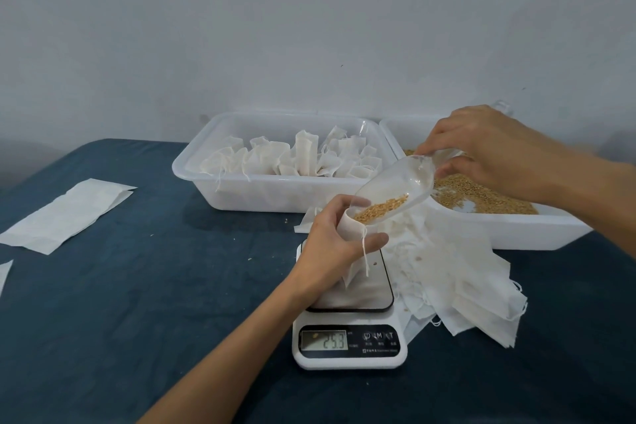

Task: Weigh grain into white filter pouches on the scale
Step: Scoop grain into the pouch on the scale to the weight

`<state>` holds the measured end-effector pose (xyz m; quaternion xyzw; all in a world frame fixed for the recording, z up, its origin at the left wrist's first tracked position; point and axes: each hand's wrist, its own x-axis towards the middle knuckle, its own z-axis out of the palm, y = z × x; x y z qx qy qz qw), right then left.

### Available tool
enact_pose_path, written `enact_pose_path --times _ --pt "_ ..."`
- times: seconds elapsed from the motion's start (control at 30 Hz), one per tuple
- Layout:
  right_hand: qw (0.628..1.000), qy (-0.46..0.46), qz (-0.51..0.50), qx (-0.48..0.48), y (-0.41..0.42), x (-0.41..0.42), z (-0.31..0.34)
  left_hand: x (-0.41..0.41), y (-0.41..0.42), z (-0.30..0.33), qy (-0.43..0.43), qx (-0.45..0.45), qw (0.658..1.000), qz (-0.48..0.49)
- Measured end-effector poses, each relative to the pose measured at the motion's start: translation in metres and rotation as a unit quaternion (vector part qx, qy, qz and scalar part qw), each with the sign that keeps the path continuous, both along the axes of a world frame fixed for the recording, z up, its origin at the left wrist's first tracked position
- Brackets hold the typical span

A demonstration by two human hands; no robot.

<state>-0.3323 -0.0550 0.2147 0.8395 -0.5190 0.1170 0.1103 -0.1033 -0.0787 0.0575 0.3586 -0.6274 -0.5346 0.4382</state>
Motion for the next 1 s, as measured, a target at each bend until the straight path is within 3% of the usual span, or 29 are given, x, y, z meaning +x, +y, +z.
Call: enact_pose_path --times 0.33,0.5,0.67,0.83,1.0 --pt "1.000 -0.004 0.005 0.004 -0.002 -0.004 -0.004 0.001 0.002 0.002 0.003 0.008 1.000 -0.003" --pt "0.998 -0.049 -0.009 0.032 -0.006 -0.013 -0.016 0.002 0.004 0.005 0.005 0.026 1.000 -0.012" --pt "0.971 -0.193 -0.067 0.125 -0.015 -0.032 -0.041 0.008 -0.001 0.011 -0.007 0.047 0.996 -0.070" --pt "0.948 -0.241 -0.173 0.118 -0.033 -0.073 -0.062 0.006 -0.004 0.002 -0.038 -0.001 0.996 -0.084" --pt "0.930 -0.169 -0.288 0.152 -0.051 -0.107 -0.085 0.005 -0.005 0.004 0.032 -0.021 0.998 -0.050"
